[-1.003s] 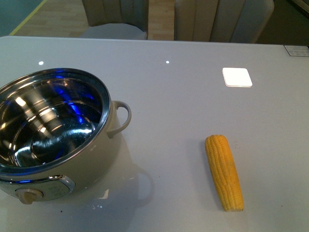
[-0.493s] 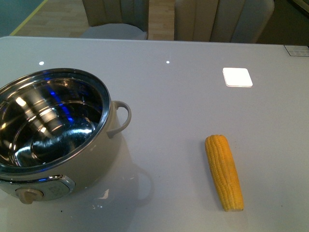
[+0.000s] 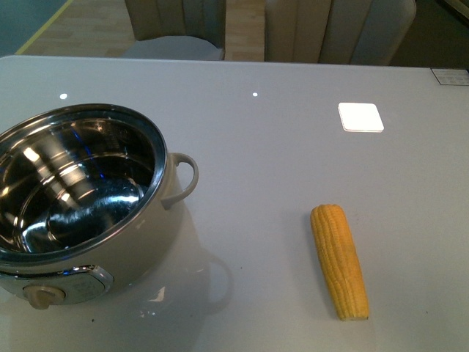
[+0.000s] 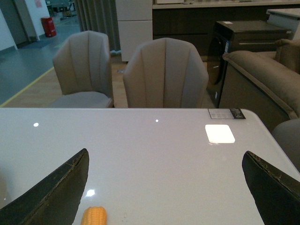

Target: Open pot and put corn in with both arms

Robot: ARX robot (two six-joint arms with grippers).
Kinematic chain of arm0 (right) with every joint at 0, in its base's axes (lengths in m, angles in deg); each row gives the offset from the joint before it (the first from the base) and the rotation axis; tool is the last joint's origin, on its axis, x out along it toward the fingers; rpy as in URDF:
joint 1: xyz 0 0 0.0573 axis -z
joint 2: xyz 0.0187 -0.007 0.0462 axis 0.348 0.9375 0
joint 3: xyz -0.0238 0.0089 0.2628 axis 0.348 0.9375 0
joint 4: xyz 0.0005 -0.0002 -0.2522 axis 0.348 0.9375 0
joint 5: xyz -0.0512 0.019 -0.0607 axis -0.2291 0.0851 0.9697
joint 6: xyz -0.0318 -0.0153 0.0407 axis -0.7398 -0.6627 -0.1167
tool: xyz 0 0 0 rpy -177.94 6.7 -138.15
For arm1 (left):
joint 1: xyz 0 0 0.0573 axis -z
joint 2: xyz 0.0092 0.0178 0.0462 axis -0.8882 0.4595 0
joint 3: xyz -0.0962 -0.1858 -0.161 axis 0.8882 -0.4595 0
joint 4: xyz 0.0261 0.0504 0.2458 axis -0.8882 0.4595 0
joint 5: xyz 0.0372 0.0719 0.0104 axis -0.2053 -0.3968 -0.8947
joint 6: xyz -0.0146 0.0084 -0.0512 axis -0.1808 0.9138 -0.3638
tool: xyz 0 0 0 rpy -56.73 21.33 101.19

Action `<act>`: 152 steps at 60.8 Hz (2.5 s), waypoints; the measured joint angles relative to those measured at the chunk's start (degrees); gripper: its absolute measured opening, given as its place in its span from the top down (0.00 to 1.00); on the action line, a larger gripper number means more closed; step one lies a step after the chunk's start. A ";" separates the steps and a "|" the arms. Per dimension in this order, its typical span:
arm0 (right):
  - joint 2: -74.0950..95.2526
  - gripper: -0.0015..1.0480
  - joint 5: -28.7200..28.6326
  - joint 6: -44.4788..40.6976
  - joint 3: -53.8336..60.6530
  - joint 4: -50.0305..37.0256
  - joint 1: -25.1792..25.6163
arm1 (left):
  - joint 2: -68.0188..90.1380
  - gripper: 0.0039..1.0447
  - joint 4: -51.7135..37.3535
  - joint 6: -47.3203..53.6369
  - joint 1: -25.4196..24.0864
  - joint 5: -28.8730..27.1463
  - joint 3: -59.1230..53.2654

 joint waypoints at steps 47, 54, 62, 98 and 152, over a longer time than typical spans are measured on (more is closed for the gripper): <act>0.02 0.08 0.00 0.00 0.00 0.00 0.00 | -16.46 0.97 10.64 0.15 10.29 -10.16 -4.92; 0.00 0.08 0.00 0.00 0.00 0.00 0.00 | -21.57 0.97 17.40 0.15 10.29 -10.14 -4.90; 0.00 0.08 -0.02 0.00 0.00 0.00 0.00 | -26.56 0.97 21.14 0.15 10.29 -10.16 -4.90; 0.00 0.08 0.00 0.00 0.00 0.00 0.00 | -26.80 0.35 21.27 0.15 10.29 -10.16 -4.90; 62.07 0.08 3.04 15.39 -14.14 5.68 -15.82 | -26.84 0.06 21.33 0.31 10.29 -10.16 -4.90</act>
